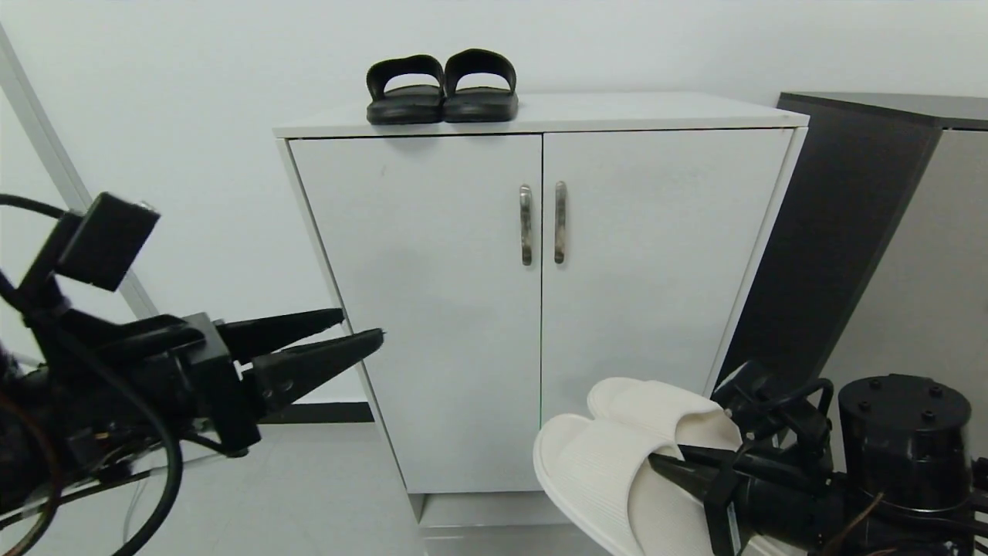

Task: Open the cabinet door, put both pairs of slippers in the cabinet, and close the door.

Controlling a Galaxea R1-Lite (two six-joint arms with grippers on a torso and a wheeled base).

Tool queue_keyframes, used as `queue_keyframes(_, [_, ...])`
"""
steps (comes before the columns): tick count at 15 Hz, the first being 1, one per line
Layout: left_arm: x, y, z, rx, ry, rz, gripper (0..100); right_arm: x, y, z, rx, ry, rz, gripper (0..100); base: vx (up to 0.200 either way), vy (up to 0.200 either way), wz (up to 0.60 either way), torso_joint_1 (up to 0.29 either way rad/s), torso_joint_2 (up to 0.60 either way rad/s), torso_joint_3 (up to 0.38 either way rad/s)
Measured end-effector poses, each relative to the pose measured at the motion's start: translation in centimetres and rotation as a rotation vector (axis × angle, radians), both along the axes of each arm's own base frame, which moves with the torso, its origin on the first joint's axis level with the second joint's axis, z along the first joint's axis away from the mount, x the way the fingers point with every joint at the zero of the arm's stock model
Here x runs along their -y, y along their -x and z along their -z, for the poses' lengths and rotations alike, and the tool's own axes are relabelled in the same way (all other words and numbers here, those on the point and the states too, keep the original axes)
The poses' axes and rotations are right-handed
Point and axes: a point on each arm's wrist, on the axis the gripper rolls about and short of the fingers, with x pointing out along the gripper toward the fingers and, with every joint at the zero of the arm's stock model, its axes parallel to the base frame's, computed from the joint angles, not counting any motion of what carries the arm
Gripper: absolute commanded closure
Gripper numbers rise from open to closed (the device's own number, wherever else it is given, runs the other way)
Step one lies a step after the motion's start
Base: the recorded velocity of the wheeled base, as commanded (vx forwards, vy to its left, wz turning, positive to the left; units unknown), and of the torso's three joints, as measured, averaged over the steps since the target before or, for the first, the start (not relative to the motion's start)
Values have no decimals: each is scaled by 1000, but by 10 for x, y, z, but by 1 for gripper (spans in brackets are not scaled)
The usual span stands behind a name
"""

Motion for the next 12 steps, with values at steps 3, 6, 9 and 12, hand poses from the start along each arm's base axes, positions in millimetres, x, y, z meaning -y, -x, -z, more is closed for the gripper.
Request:
queue_keyframes(3, [29,-17,-10,-17,92,108,0,0,1,0,-4,-7,-20,100,0,0,0,0,0,0])
queue_keyframes(6, [59,-41,-26,3,125,186,0,0,1,0,-5,-6,-18,100,0,0,0,0,0,0])
queue_keyframes(9, [87,-68,-37,-34,148,257,0,1,1,0,-7,-8,-15,100,0,0,0,0,0,0])
queue_keyframes(12, [108,-93,-45,-90,173,353,0,1,1,-2,9,-18,-12,100,0,0,0,0,0,0])
